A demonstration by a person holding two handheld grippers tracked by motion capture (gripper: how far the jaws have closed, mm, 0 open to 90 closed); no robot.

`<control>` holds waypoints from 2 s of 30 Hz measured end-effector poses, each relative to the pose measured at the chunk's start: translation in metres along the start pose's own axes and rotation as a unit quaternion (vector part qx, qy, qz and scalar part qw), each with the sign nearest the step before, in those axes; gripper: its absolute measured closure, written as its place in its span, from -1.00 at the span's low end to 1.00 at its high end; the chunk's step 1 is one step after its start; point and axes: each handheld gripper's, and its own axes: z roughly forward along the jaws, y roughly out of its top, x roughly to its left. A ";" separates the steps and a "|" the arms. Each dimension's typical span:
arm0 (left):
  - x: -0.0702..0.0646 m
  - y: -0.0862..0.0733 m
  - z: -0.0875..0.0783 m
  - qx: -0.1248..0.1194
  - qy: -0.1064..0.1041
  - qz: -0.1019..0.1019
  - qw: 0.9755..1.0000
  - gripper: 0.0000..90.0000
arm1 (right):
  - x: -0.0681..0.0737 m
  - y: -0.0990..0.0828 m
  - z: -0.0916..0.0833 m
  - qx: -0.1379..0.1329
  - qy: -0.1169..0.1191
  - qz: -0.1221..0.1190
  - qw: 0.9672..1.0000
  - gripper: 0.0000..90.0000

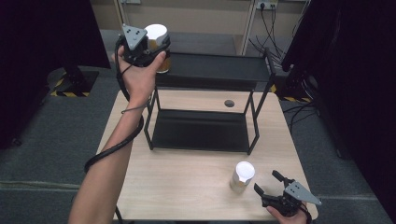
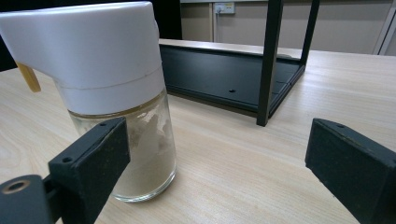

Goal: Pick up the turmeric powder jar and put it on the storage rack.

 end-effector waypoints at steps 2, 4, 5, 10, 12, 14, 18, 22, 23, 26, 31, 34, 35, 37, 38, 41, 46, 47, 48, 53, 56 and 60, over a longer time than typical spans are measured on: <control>0.000 0.001 0.002 0.002 0.001 -0.001 1.000 -0.32 | 0.000 0.000 0.000 0.000 0.000 -0.001 1.000 -0.85; 0.001 0.002 0.004 0.006 -0.003 0.004 1.000 -0.32 | 0.000 0.000 0.000 0.000 0.001 -0.002 1.000 -0.85; 0.001 0.003 0.005 0.009 -0.004 0.005 1.000 -0.32 | 0.000 0.000 0.000 0.000 0.001 -0.002 1.000 -0.85; 0.002 0.006 0.008 0.014 -0.005 0.003 1.000 -0.32 | 0.000 0.000 0.000 0.001 0.002 -0.003 1.000 -0.85; 0.003 0.006 0.008 0.015 -0.007 -0.002 1.000 -0.33 | 0.000 0.000 0.000 0.001 0.002 -0.003 1.000 -0.85; 0.003 0.006 0.008 0.014 -0.009 -0.004 1.000 -0.35 | 0.000 0.001 0.000 0.003 0.003 -0.004 1.000 -0.85; 0.000 0.004 0.007 0.007 0.001 -0.002 1.000 -0.59 | 0.000 0.001 0.000 0.002 0.003 -0.006 1.000 -0.85; -0.001 0.002 0.001 0.002 0.004 0.002 1.000 -0.66 | 0.000 0.001 0.000 0.003 0.004 -0.006 1.000 -0.85; -0.001 0.001 0.000 -0.001 0.007 0.004 1.000 -0.67 | 0.000 0.001 0.000 0.003 0.004 -0.006 1.000 -0.85; 0.001 -0.001 -0.006 -0.004 0.007 0.001 1.000 -0.68 | 0.000 0.001 0.000 0.003 0.004 -0.008 1.000 -0.85; 0.003 -0.005 -0.018 -0.016 0.000 0.001 1.000 -0.68 | 0.000 0.001 0.001 0.004 0.003 -0.009 1.000 -0.85; 0.004 -0.009 -0.026 -0.018 -0.003 0.002 1.000 -0.68 | 0.001 0.001 0.001 0.003 0.003 -0.008 1.000 -0.85; 0.004 -0.010 -0.028 -0.020 -0.005 0.004 1.000 -0.68 | 0.001 0.001 0.001 0.003 0.003 -0.008 1.000 -0.85; 0.004 -0.013 -0.032 -0.023 -0.009 0.005 1.000 -0.68 | 0.001 0.001 0.000 0.003 0.003 -0.009 1.000 -0.85; 0.004 -0.014 -0.034 -0.024 -0.011 0.006 1.000 -0.68 | 0.001 0.001 0.001 0.003 0.002 -0.010 1.000 -0.85; 0.003 -0.017 -0.039 -0.026 -0.016 0.005 1.000 -0.68 | 0.001 0.001 0.001 0.003 0.002 -0.009 1.000 -0.85; 0.002 -0.025 -0.048 -0.031 -0.017 0.005 0.999 -0.68 | 0.001 0.001 0.001 0.003 0.002 -0.011 1.000 -0.85; 0.002 -0.026 -0.050 -0.031 -0.018 0.005 0.999 -0.68 | 0.001 0.001 0.001 0.003 0.002 -0.012 1.000 -0.85; 0.002 -0.028 -0.051 -0.033 -0.019 0.004 0.999 -0.68 | 0.001 0.001 0.000 0.004 0.002 -0.011 1.000 -0.85; 0.003 -0.036 -0.060 -0.037 -0.024 0.003 0.999 -0.68 | 0.001 0.001 0.000 0.004 0.002 -0.011 1.000 -0.85; 0.003 -0.041 -0.063 -0.037 -0.026 0.004 0.999 -0.68 | 0.001 0.001 0.000 0.004 0.002 -0.011 1.000 -0.85; 0.002 -0.048 -0.067 -0.035 -0.032 0.003 0.999 -0.68 | 0.002 0.001 0.000 0.004 0.001 -0.012 1.000 -0.85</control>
